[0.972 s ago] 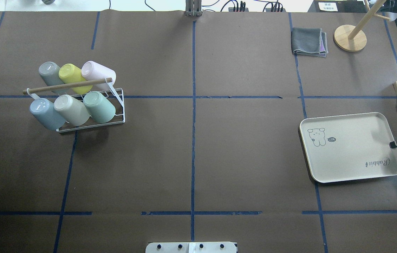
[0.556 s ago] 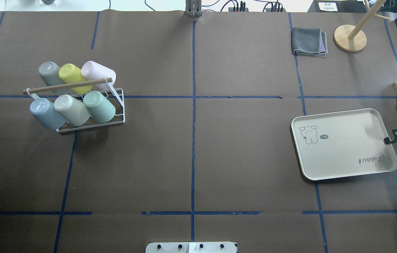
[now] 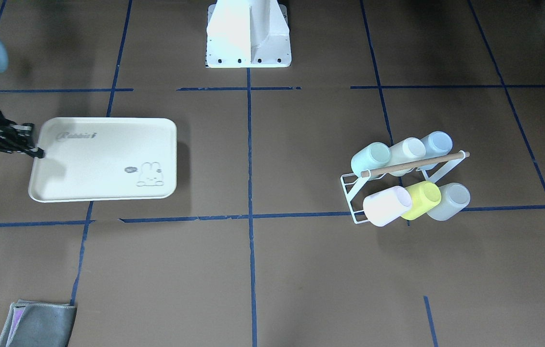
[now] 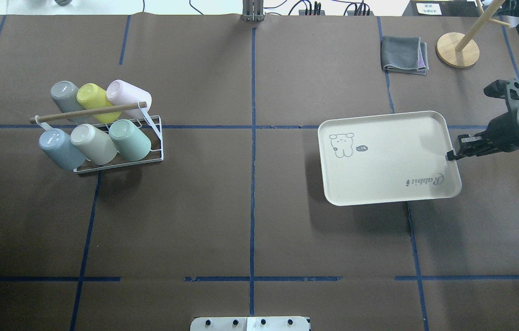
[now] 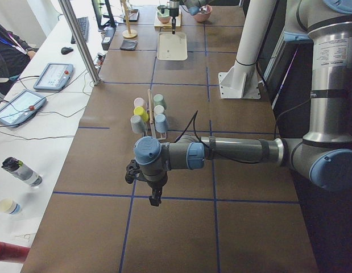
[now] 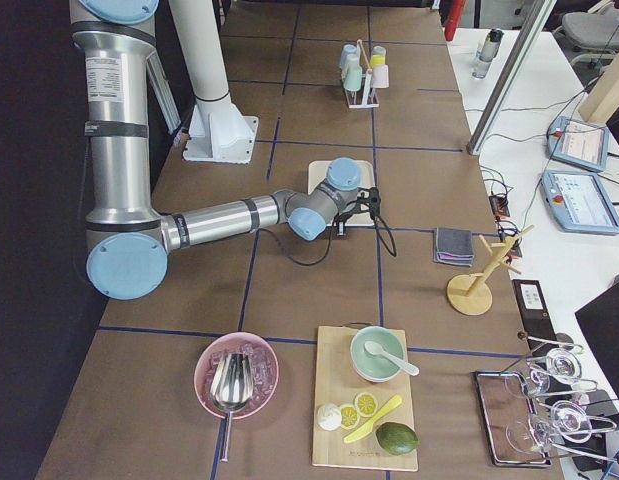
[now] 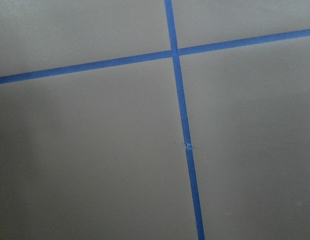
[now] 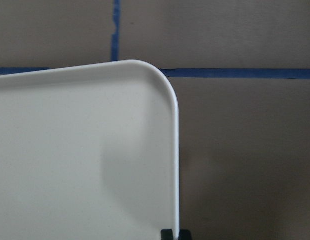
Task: Pick up and place green cup on tray
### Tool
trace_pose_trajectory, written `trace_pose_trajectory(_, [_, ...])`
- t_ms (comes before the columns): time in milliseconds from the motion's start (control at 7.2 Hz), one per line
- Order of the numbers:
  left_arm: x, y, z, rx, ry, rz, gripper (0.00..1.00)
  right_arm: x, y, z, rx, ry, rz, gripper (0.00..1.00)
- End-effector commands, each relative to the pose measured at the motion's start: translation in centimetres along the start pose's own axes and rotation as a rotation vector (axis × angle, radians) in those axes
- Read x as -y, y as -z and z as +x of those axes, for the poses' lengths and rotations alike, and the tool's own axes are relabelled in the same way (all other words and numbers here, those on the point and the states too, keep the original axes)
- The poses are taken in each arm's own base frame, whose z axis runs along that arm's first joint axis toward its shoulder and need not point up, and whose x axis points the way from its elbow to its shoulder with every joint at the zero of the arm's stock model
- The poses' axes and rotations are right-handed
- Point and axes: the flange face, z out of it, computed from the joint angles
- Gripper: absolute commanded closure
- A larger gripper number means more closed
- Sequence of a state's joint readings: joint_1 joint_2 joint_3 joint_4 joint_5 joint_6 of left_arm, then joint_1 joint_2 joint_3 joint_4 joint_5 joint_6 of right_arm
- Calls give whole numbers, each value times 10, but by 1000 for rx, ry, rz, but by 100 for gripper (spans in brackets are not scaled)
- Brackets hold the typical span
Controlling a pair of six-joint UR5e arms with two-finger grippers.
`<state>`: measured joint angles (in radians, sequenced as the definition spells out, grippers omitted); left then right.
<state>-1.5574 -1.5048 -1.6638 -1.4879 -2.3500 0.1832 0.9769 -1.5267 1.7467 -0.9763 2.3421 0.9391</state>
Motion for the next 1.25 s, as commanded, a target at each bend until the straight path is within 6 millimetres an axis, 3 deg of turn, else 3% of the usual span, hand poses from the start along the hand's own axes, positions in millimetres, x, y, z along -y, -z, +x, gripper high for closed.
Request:
trace_pose_trajectory(0, [0,1,1,0,-1,1,0,0,-40,-115,63,-59,-7,100])
trace_pose_trajectory(278, [0,2,1,-1,-1,4,0,-18,-84,-197,26,-62,3,100])
trace_pose_trajectory(417, [1,2,2,1,-3,3,0,-33,-111,-221,3,-36,4,100])
trace_pose_trajectory(694, [0,1,1,-1,-2,3,0,-46,-133,-248,1,-3,3,100])
trace_pose_trajectory(1111, [0,-1,0,-2,1,-1,0,-61,-148,-257,-7,-22,-1,100])
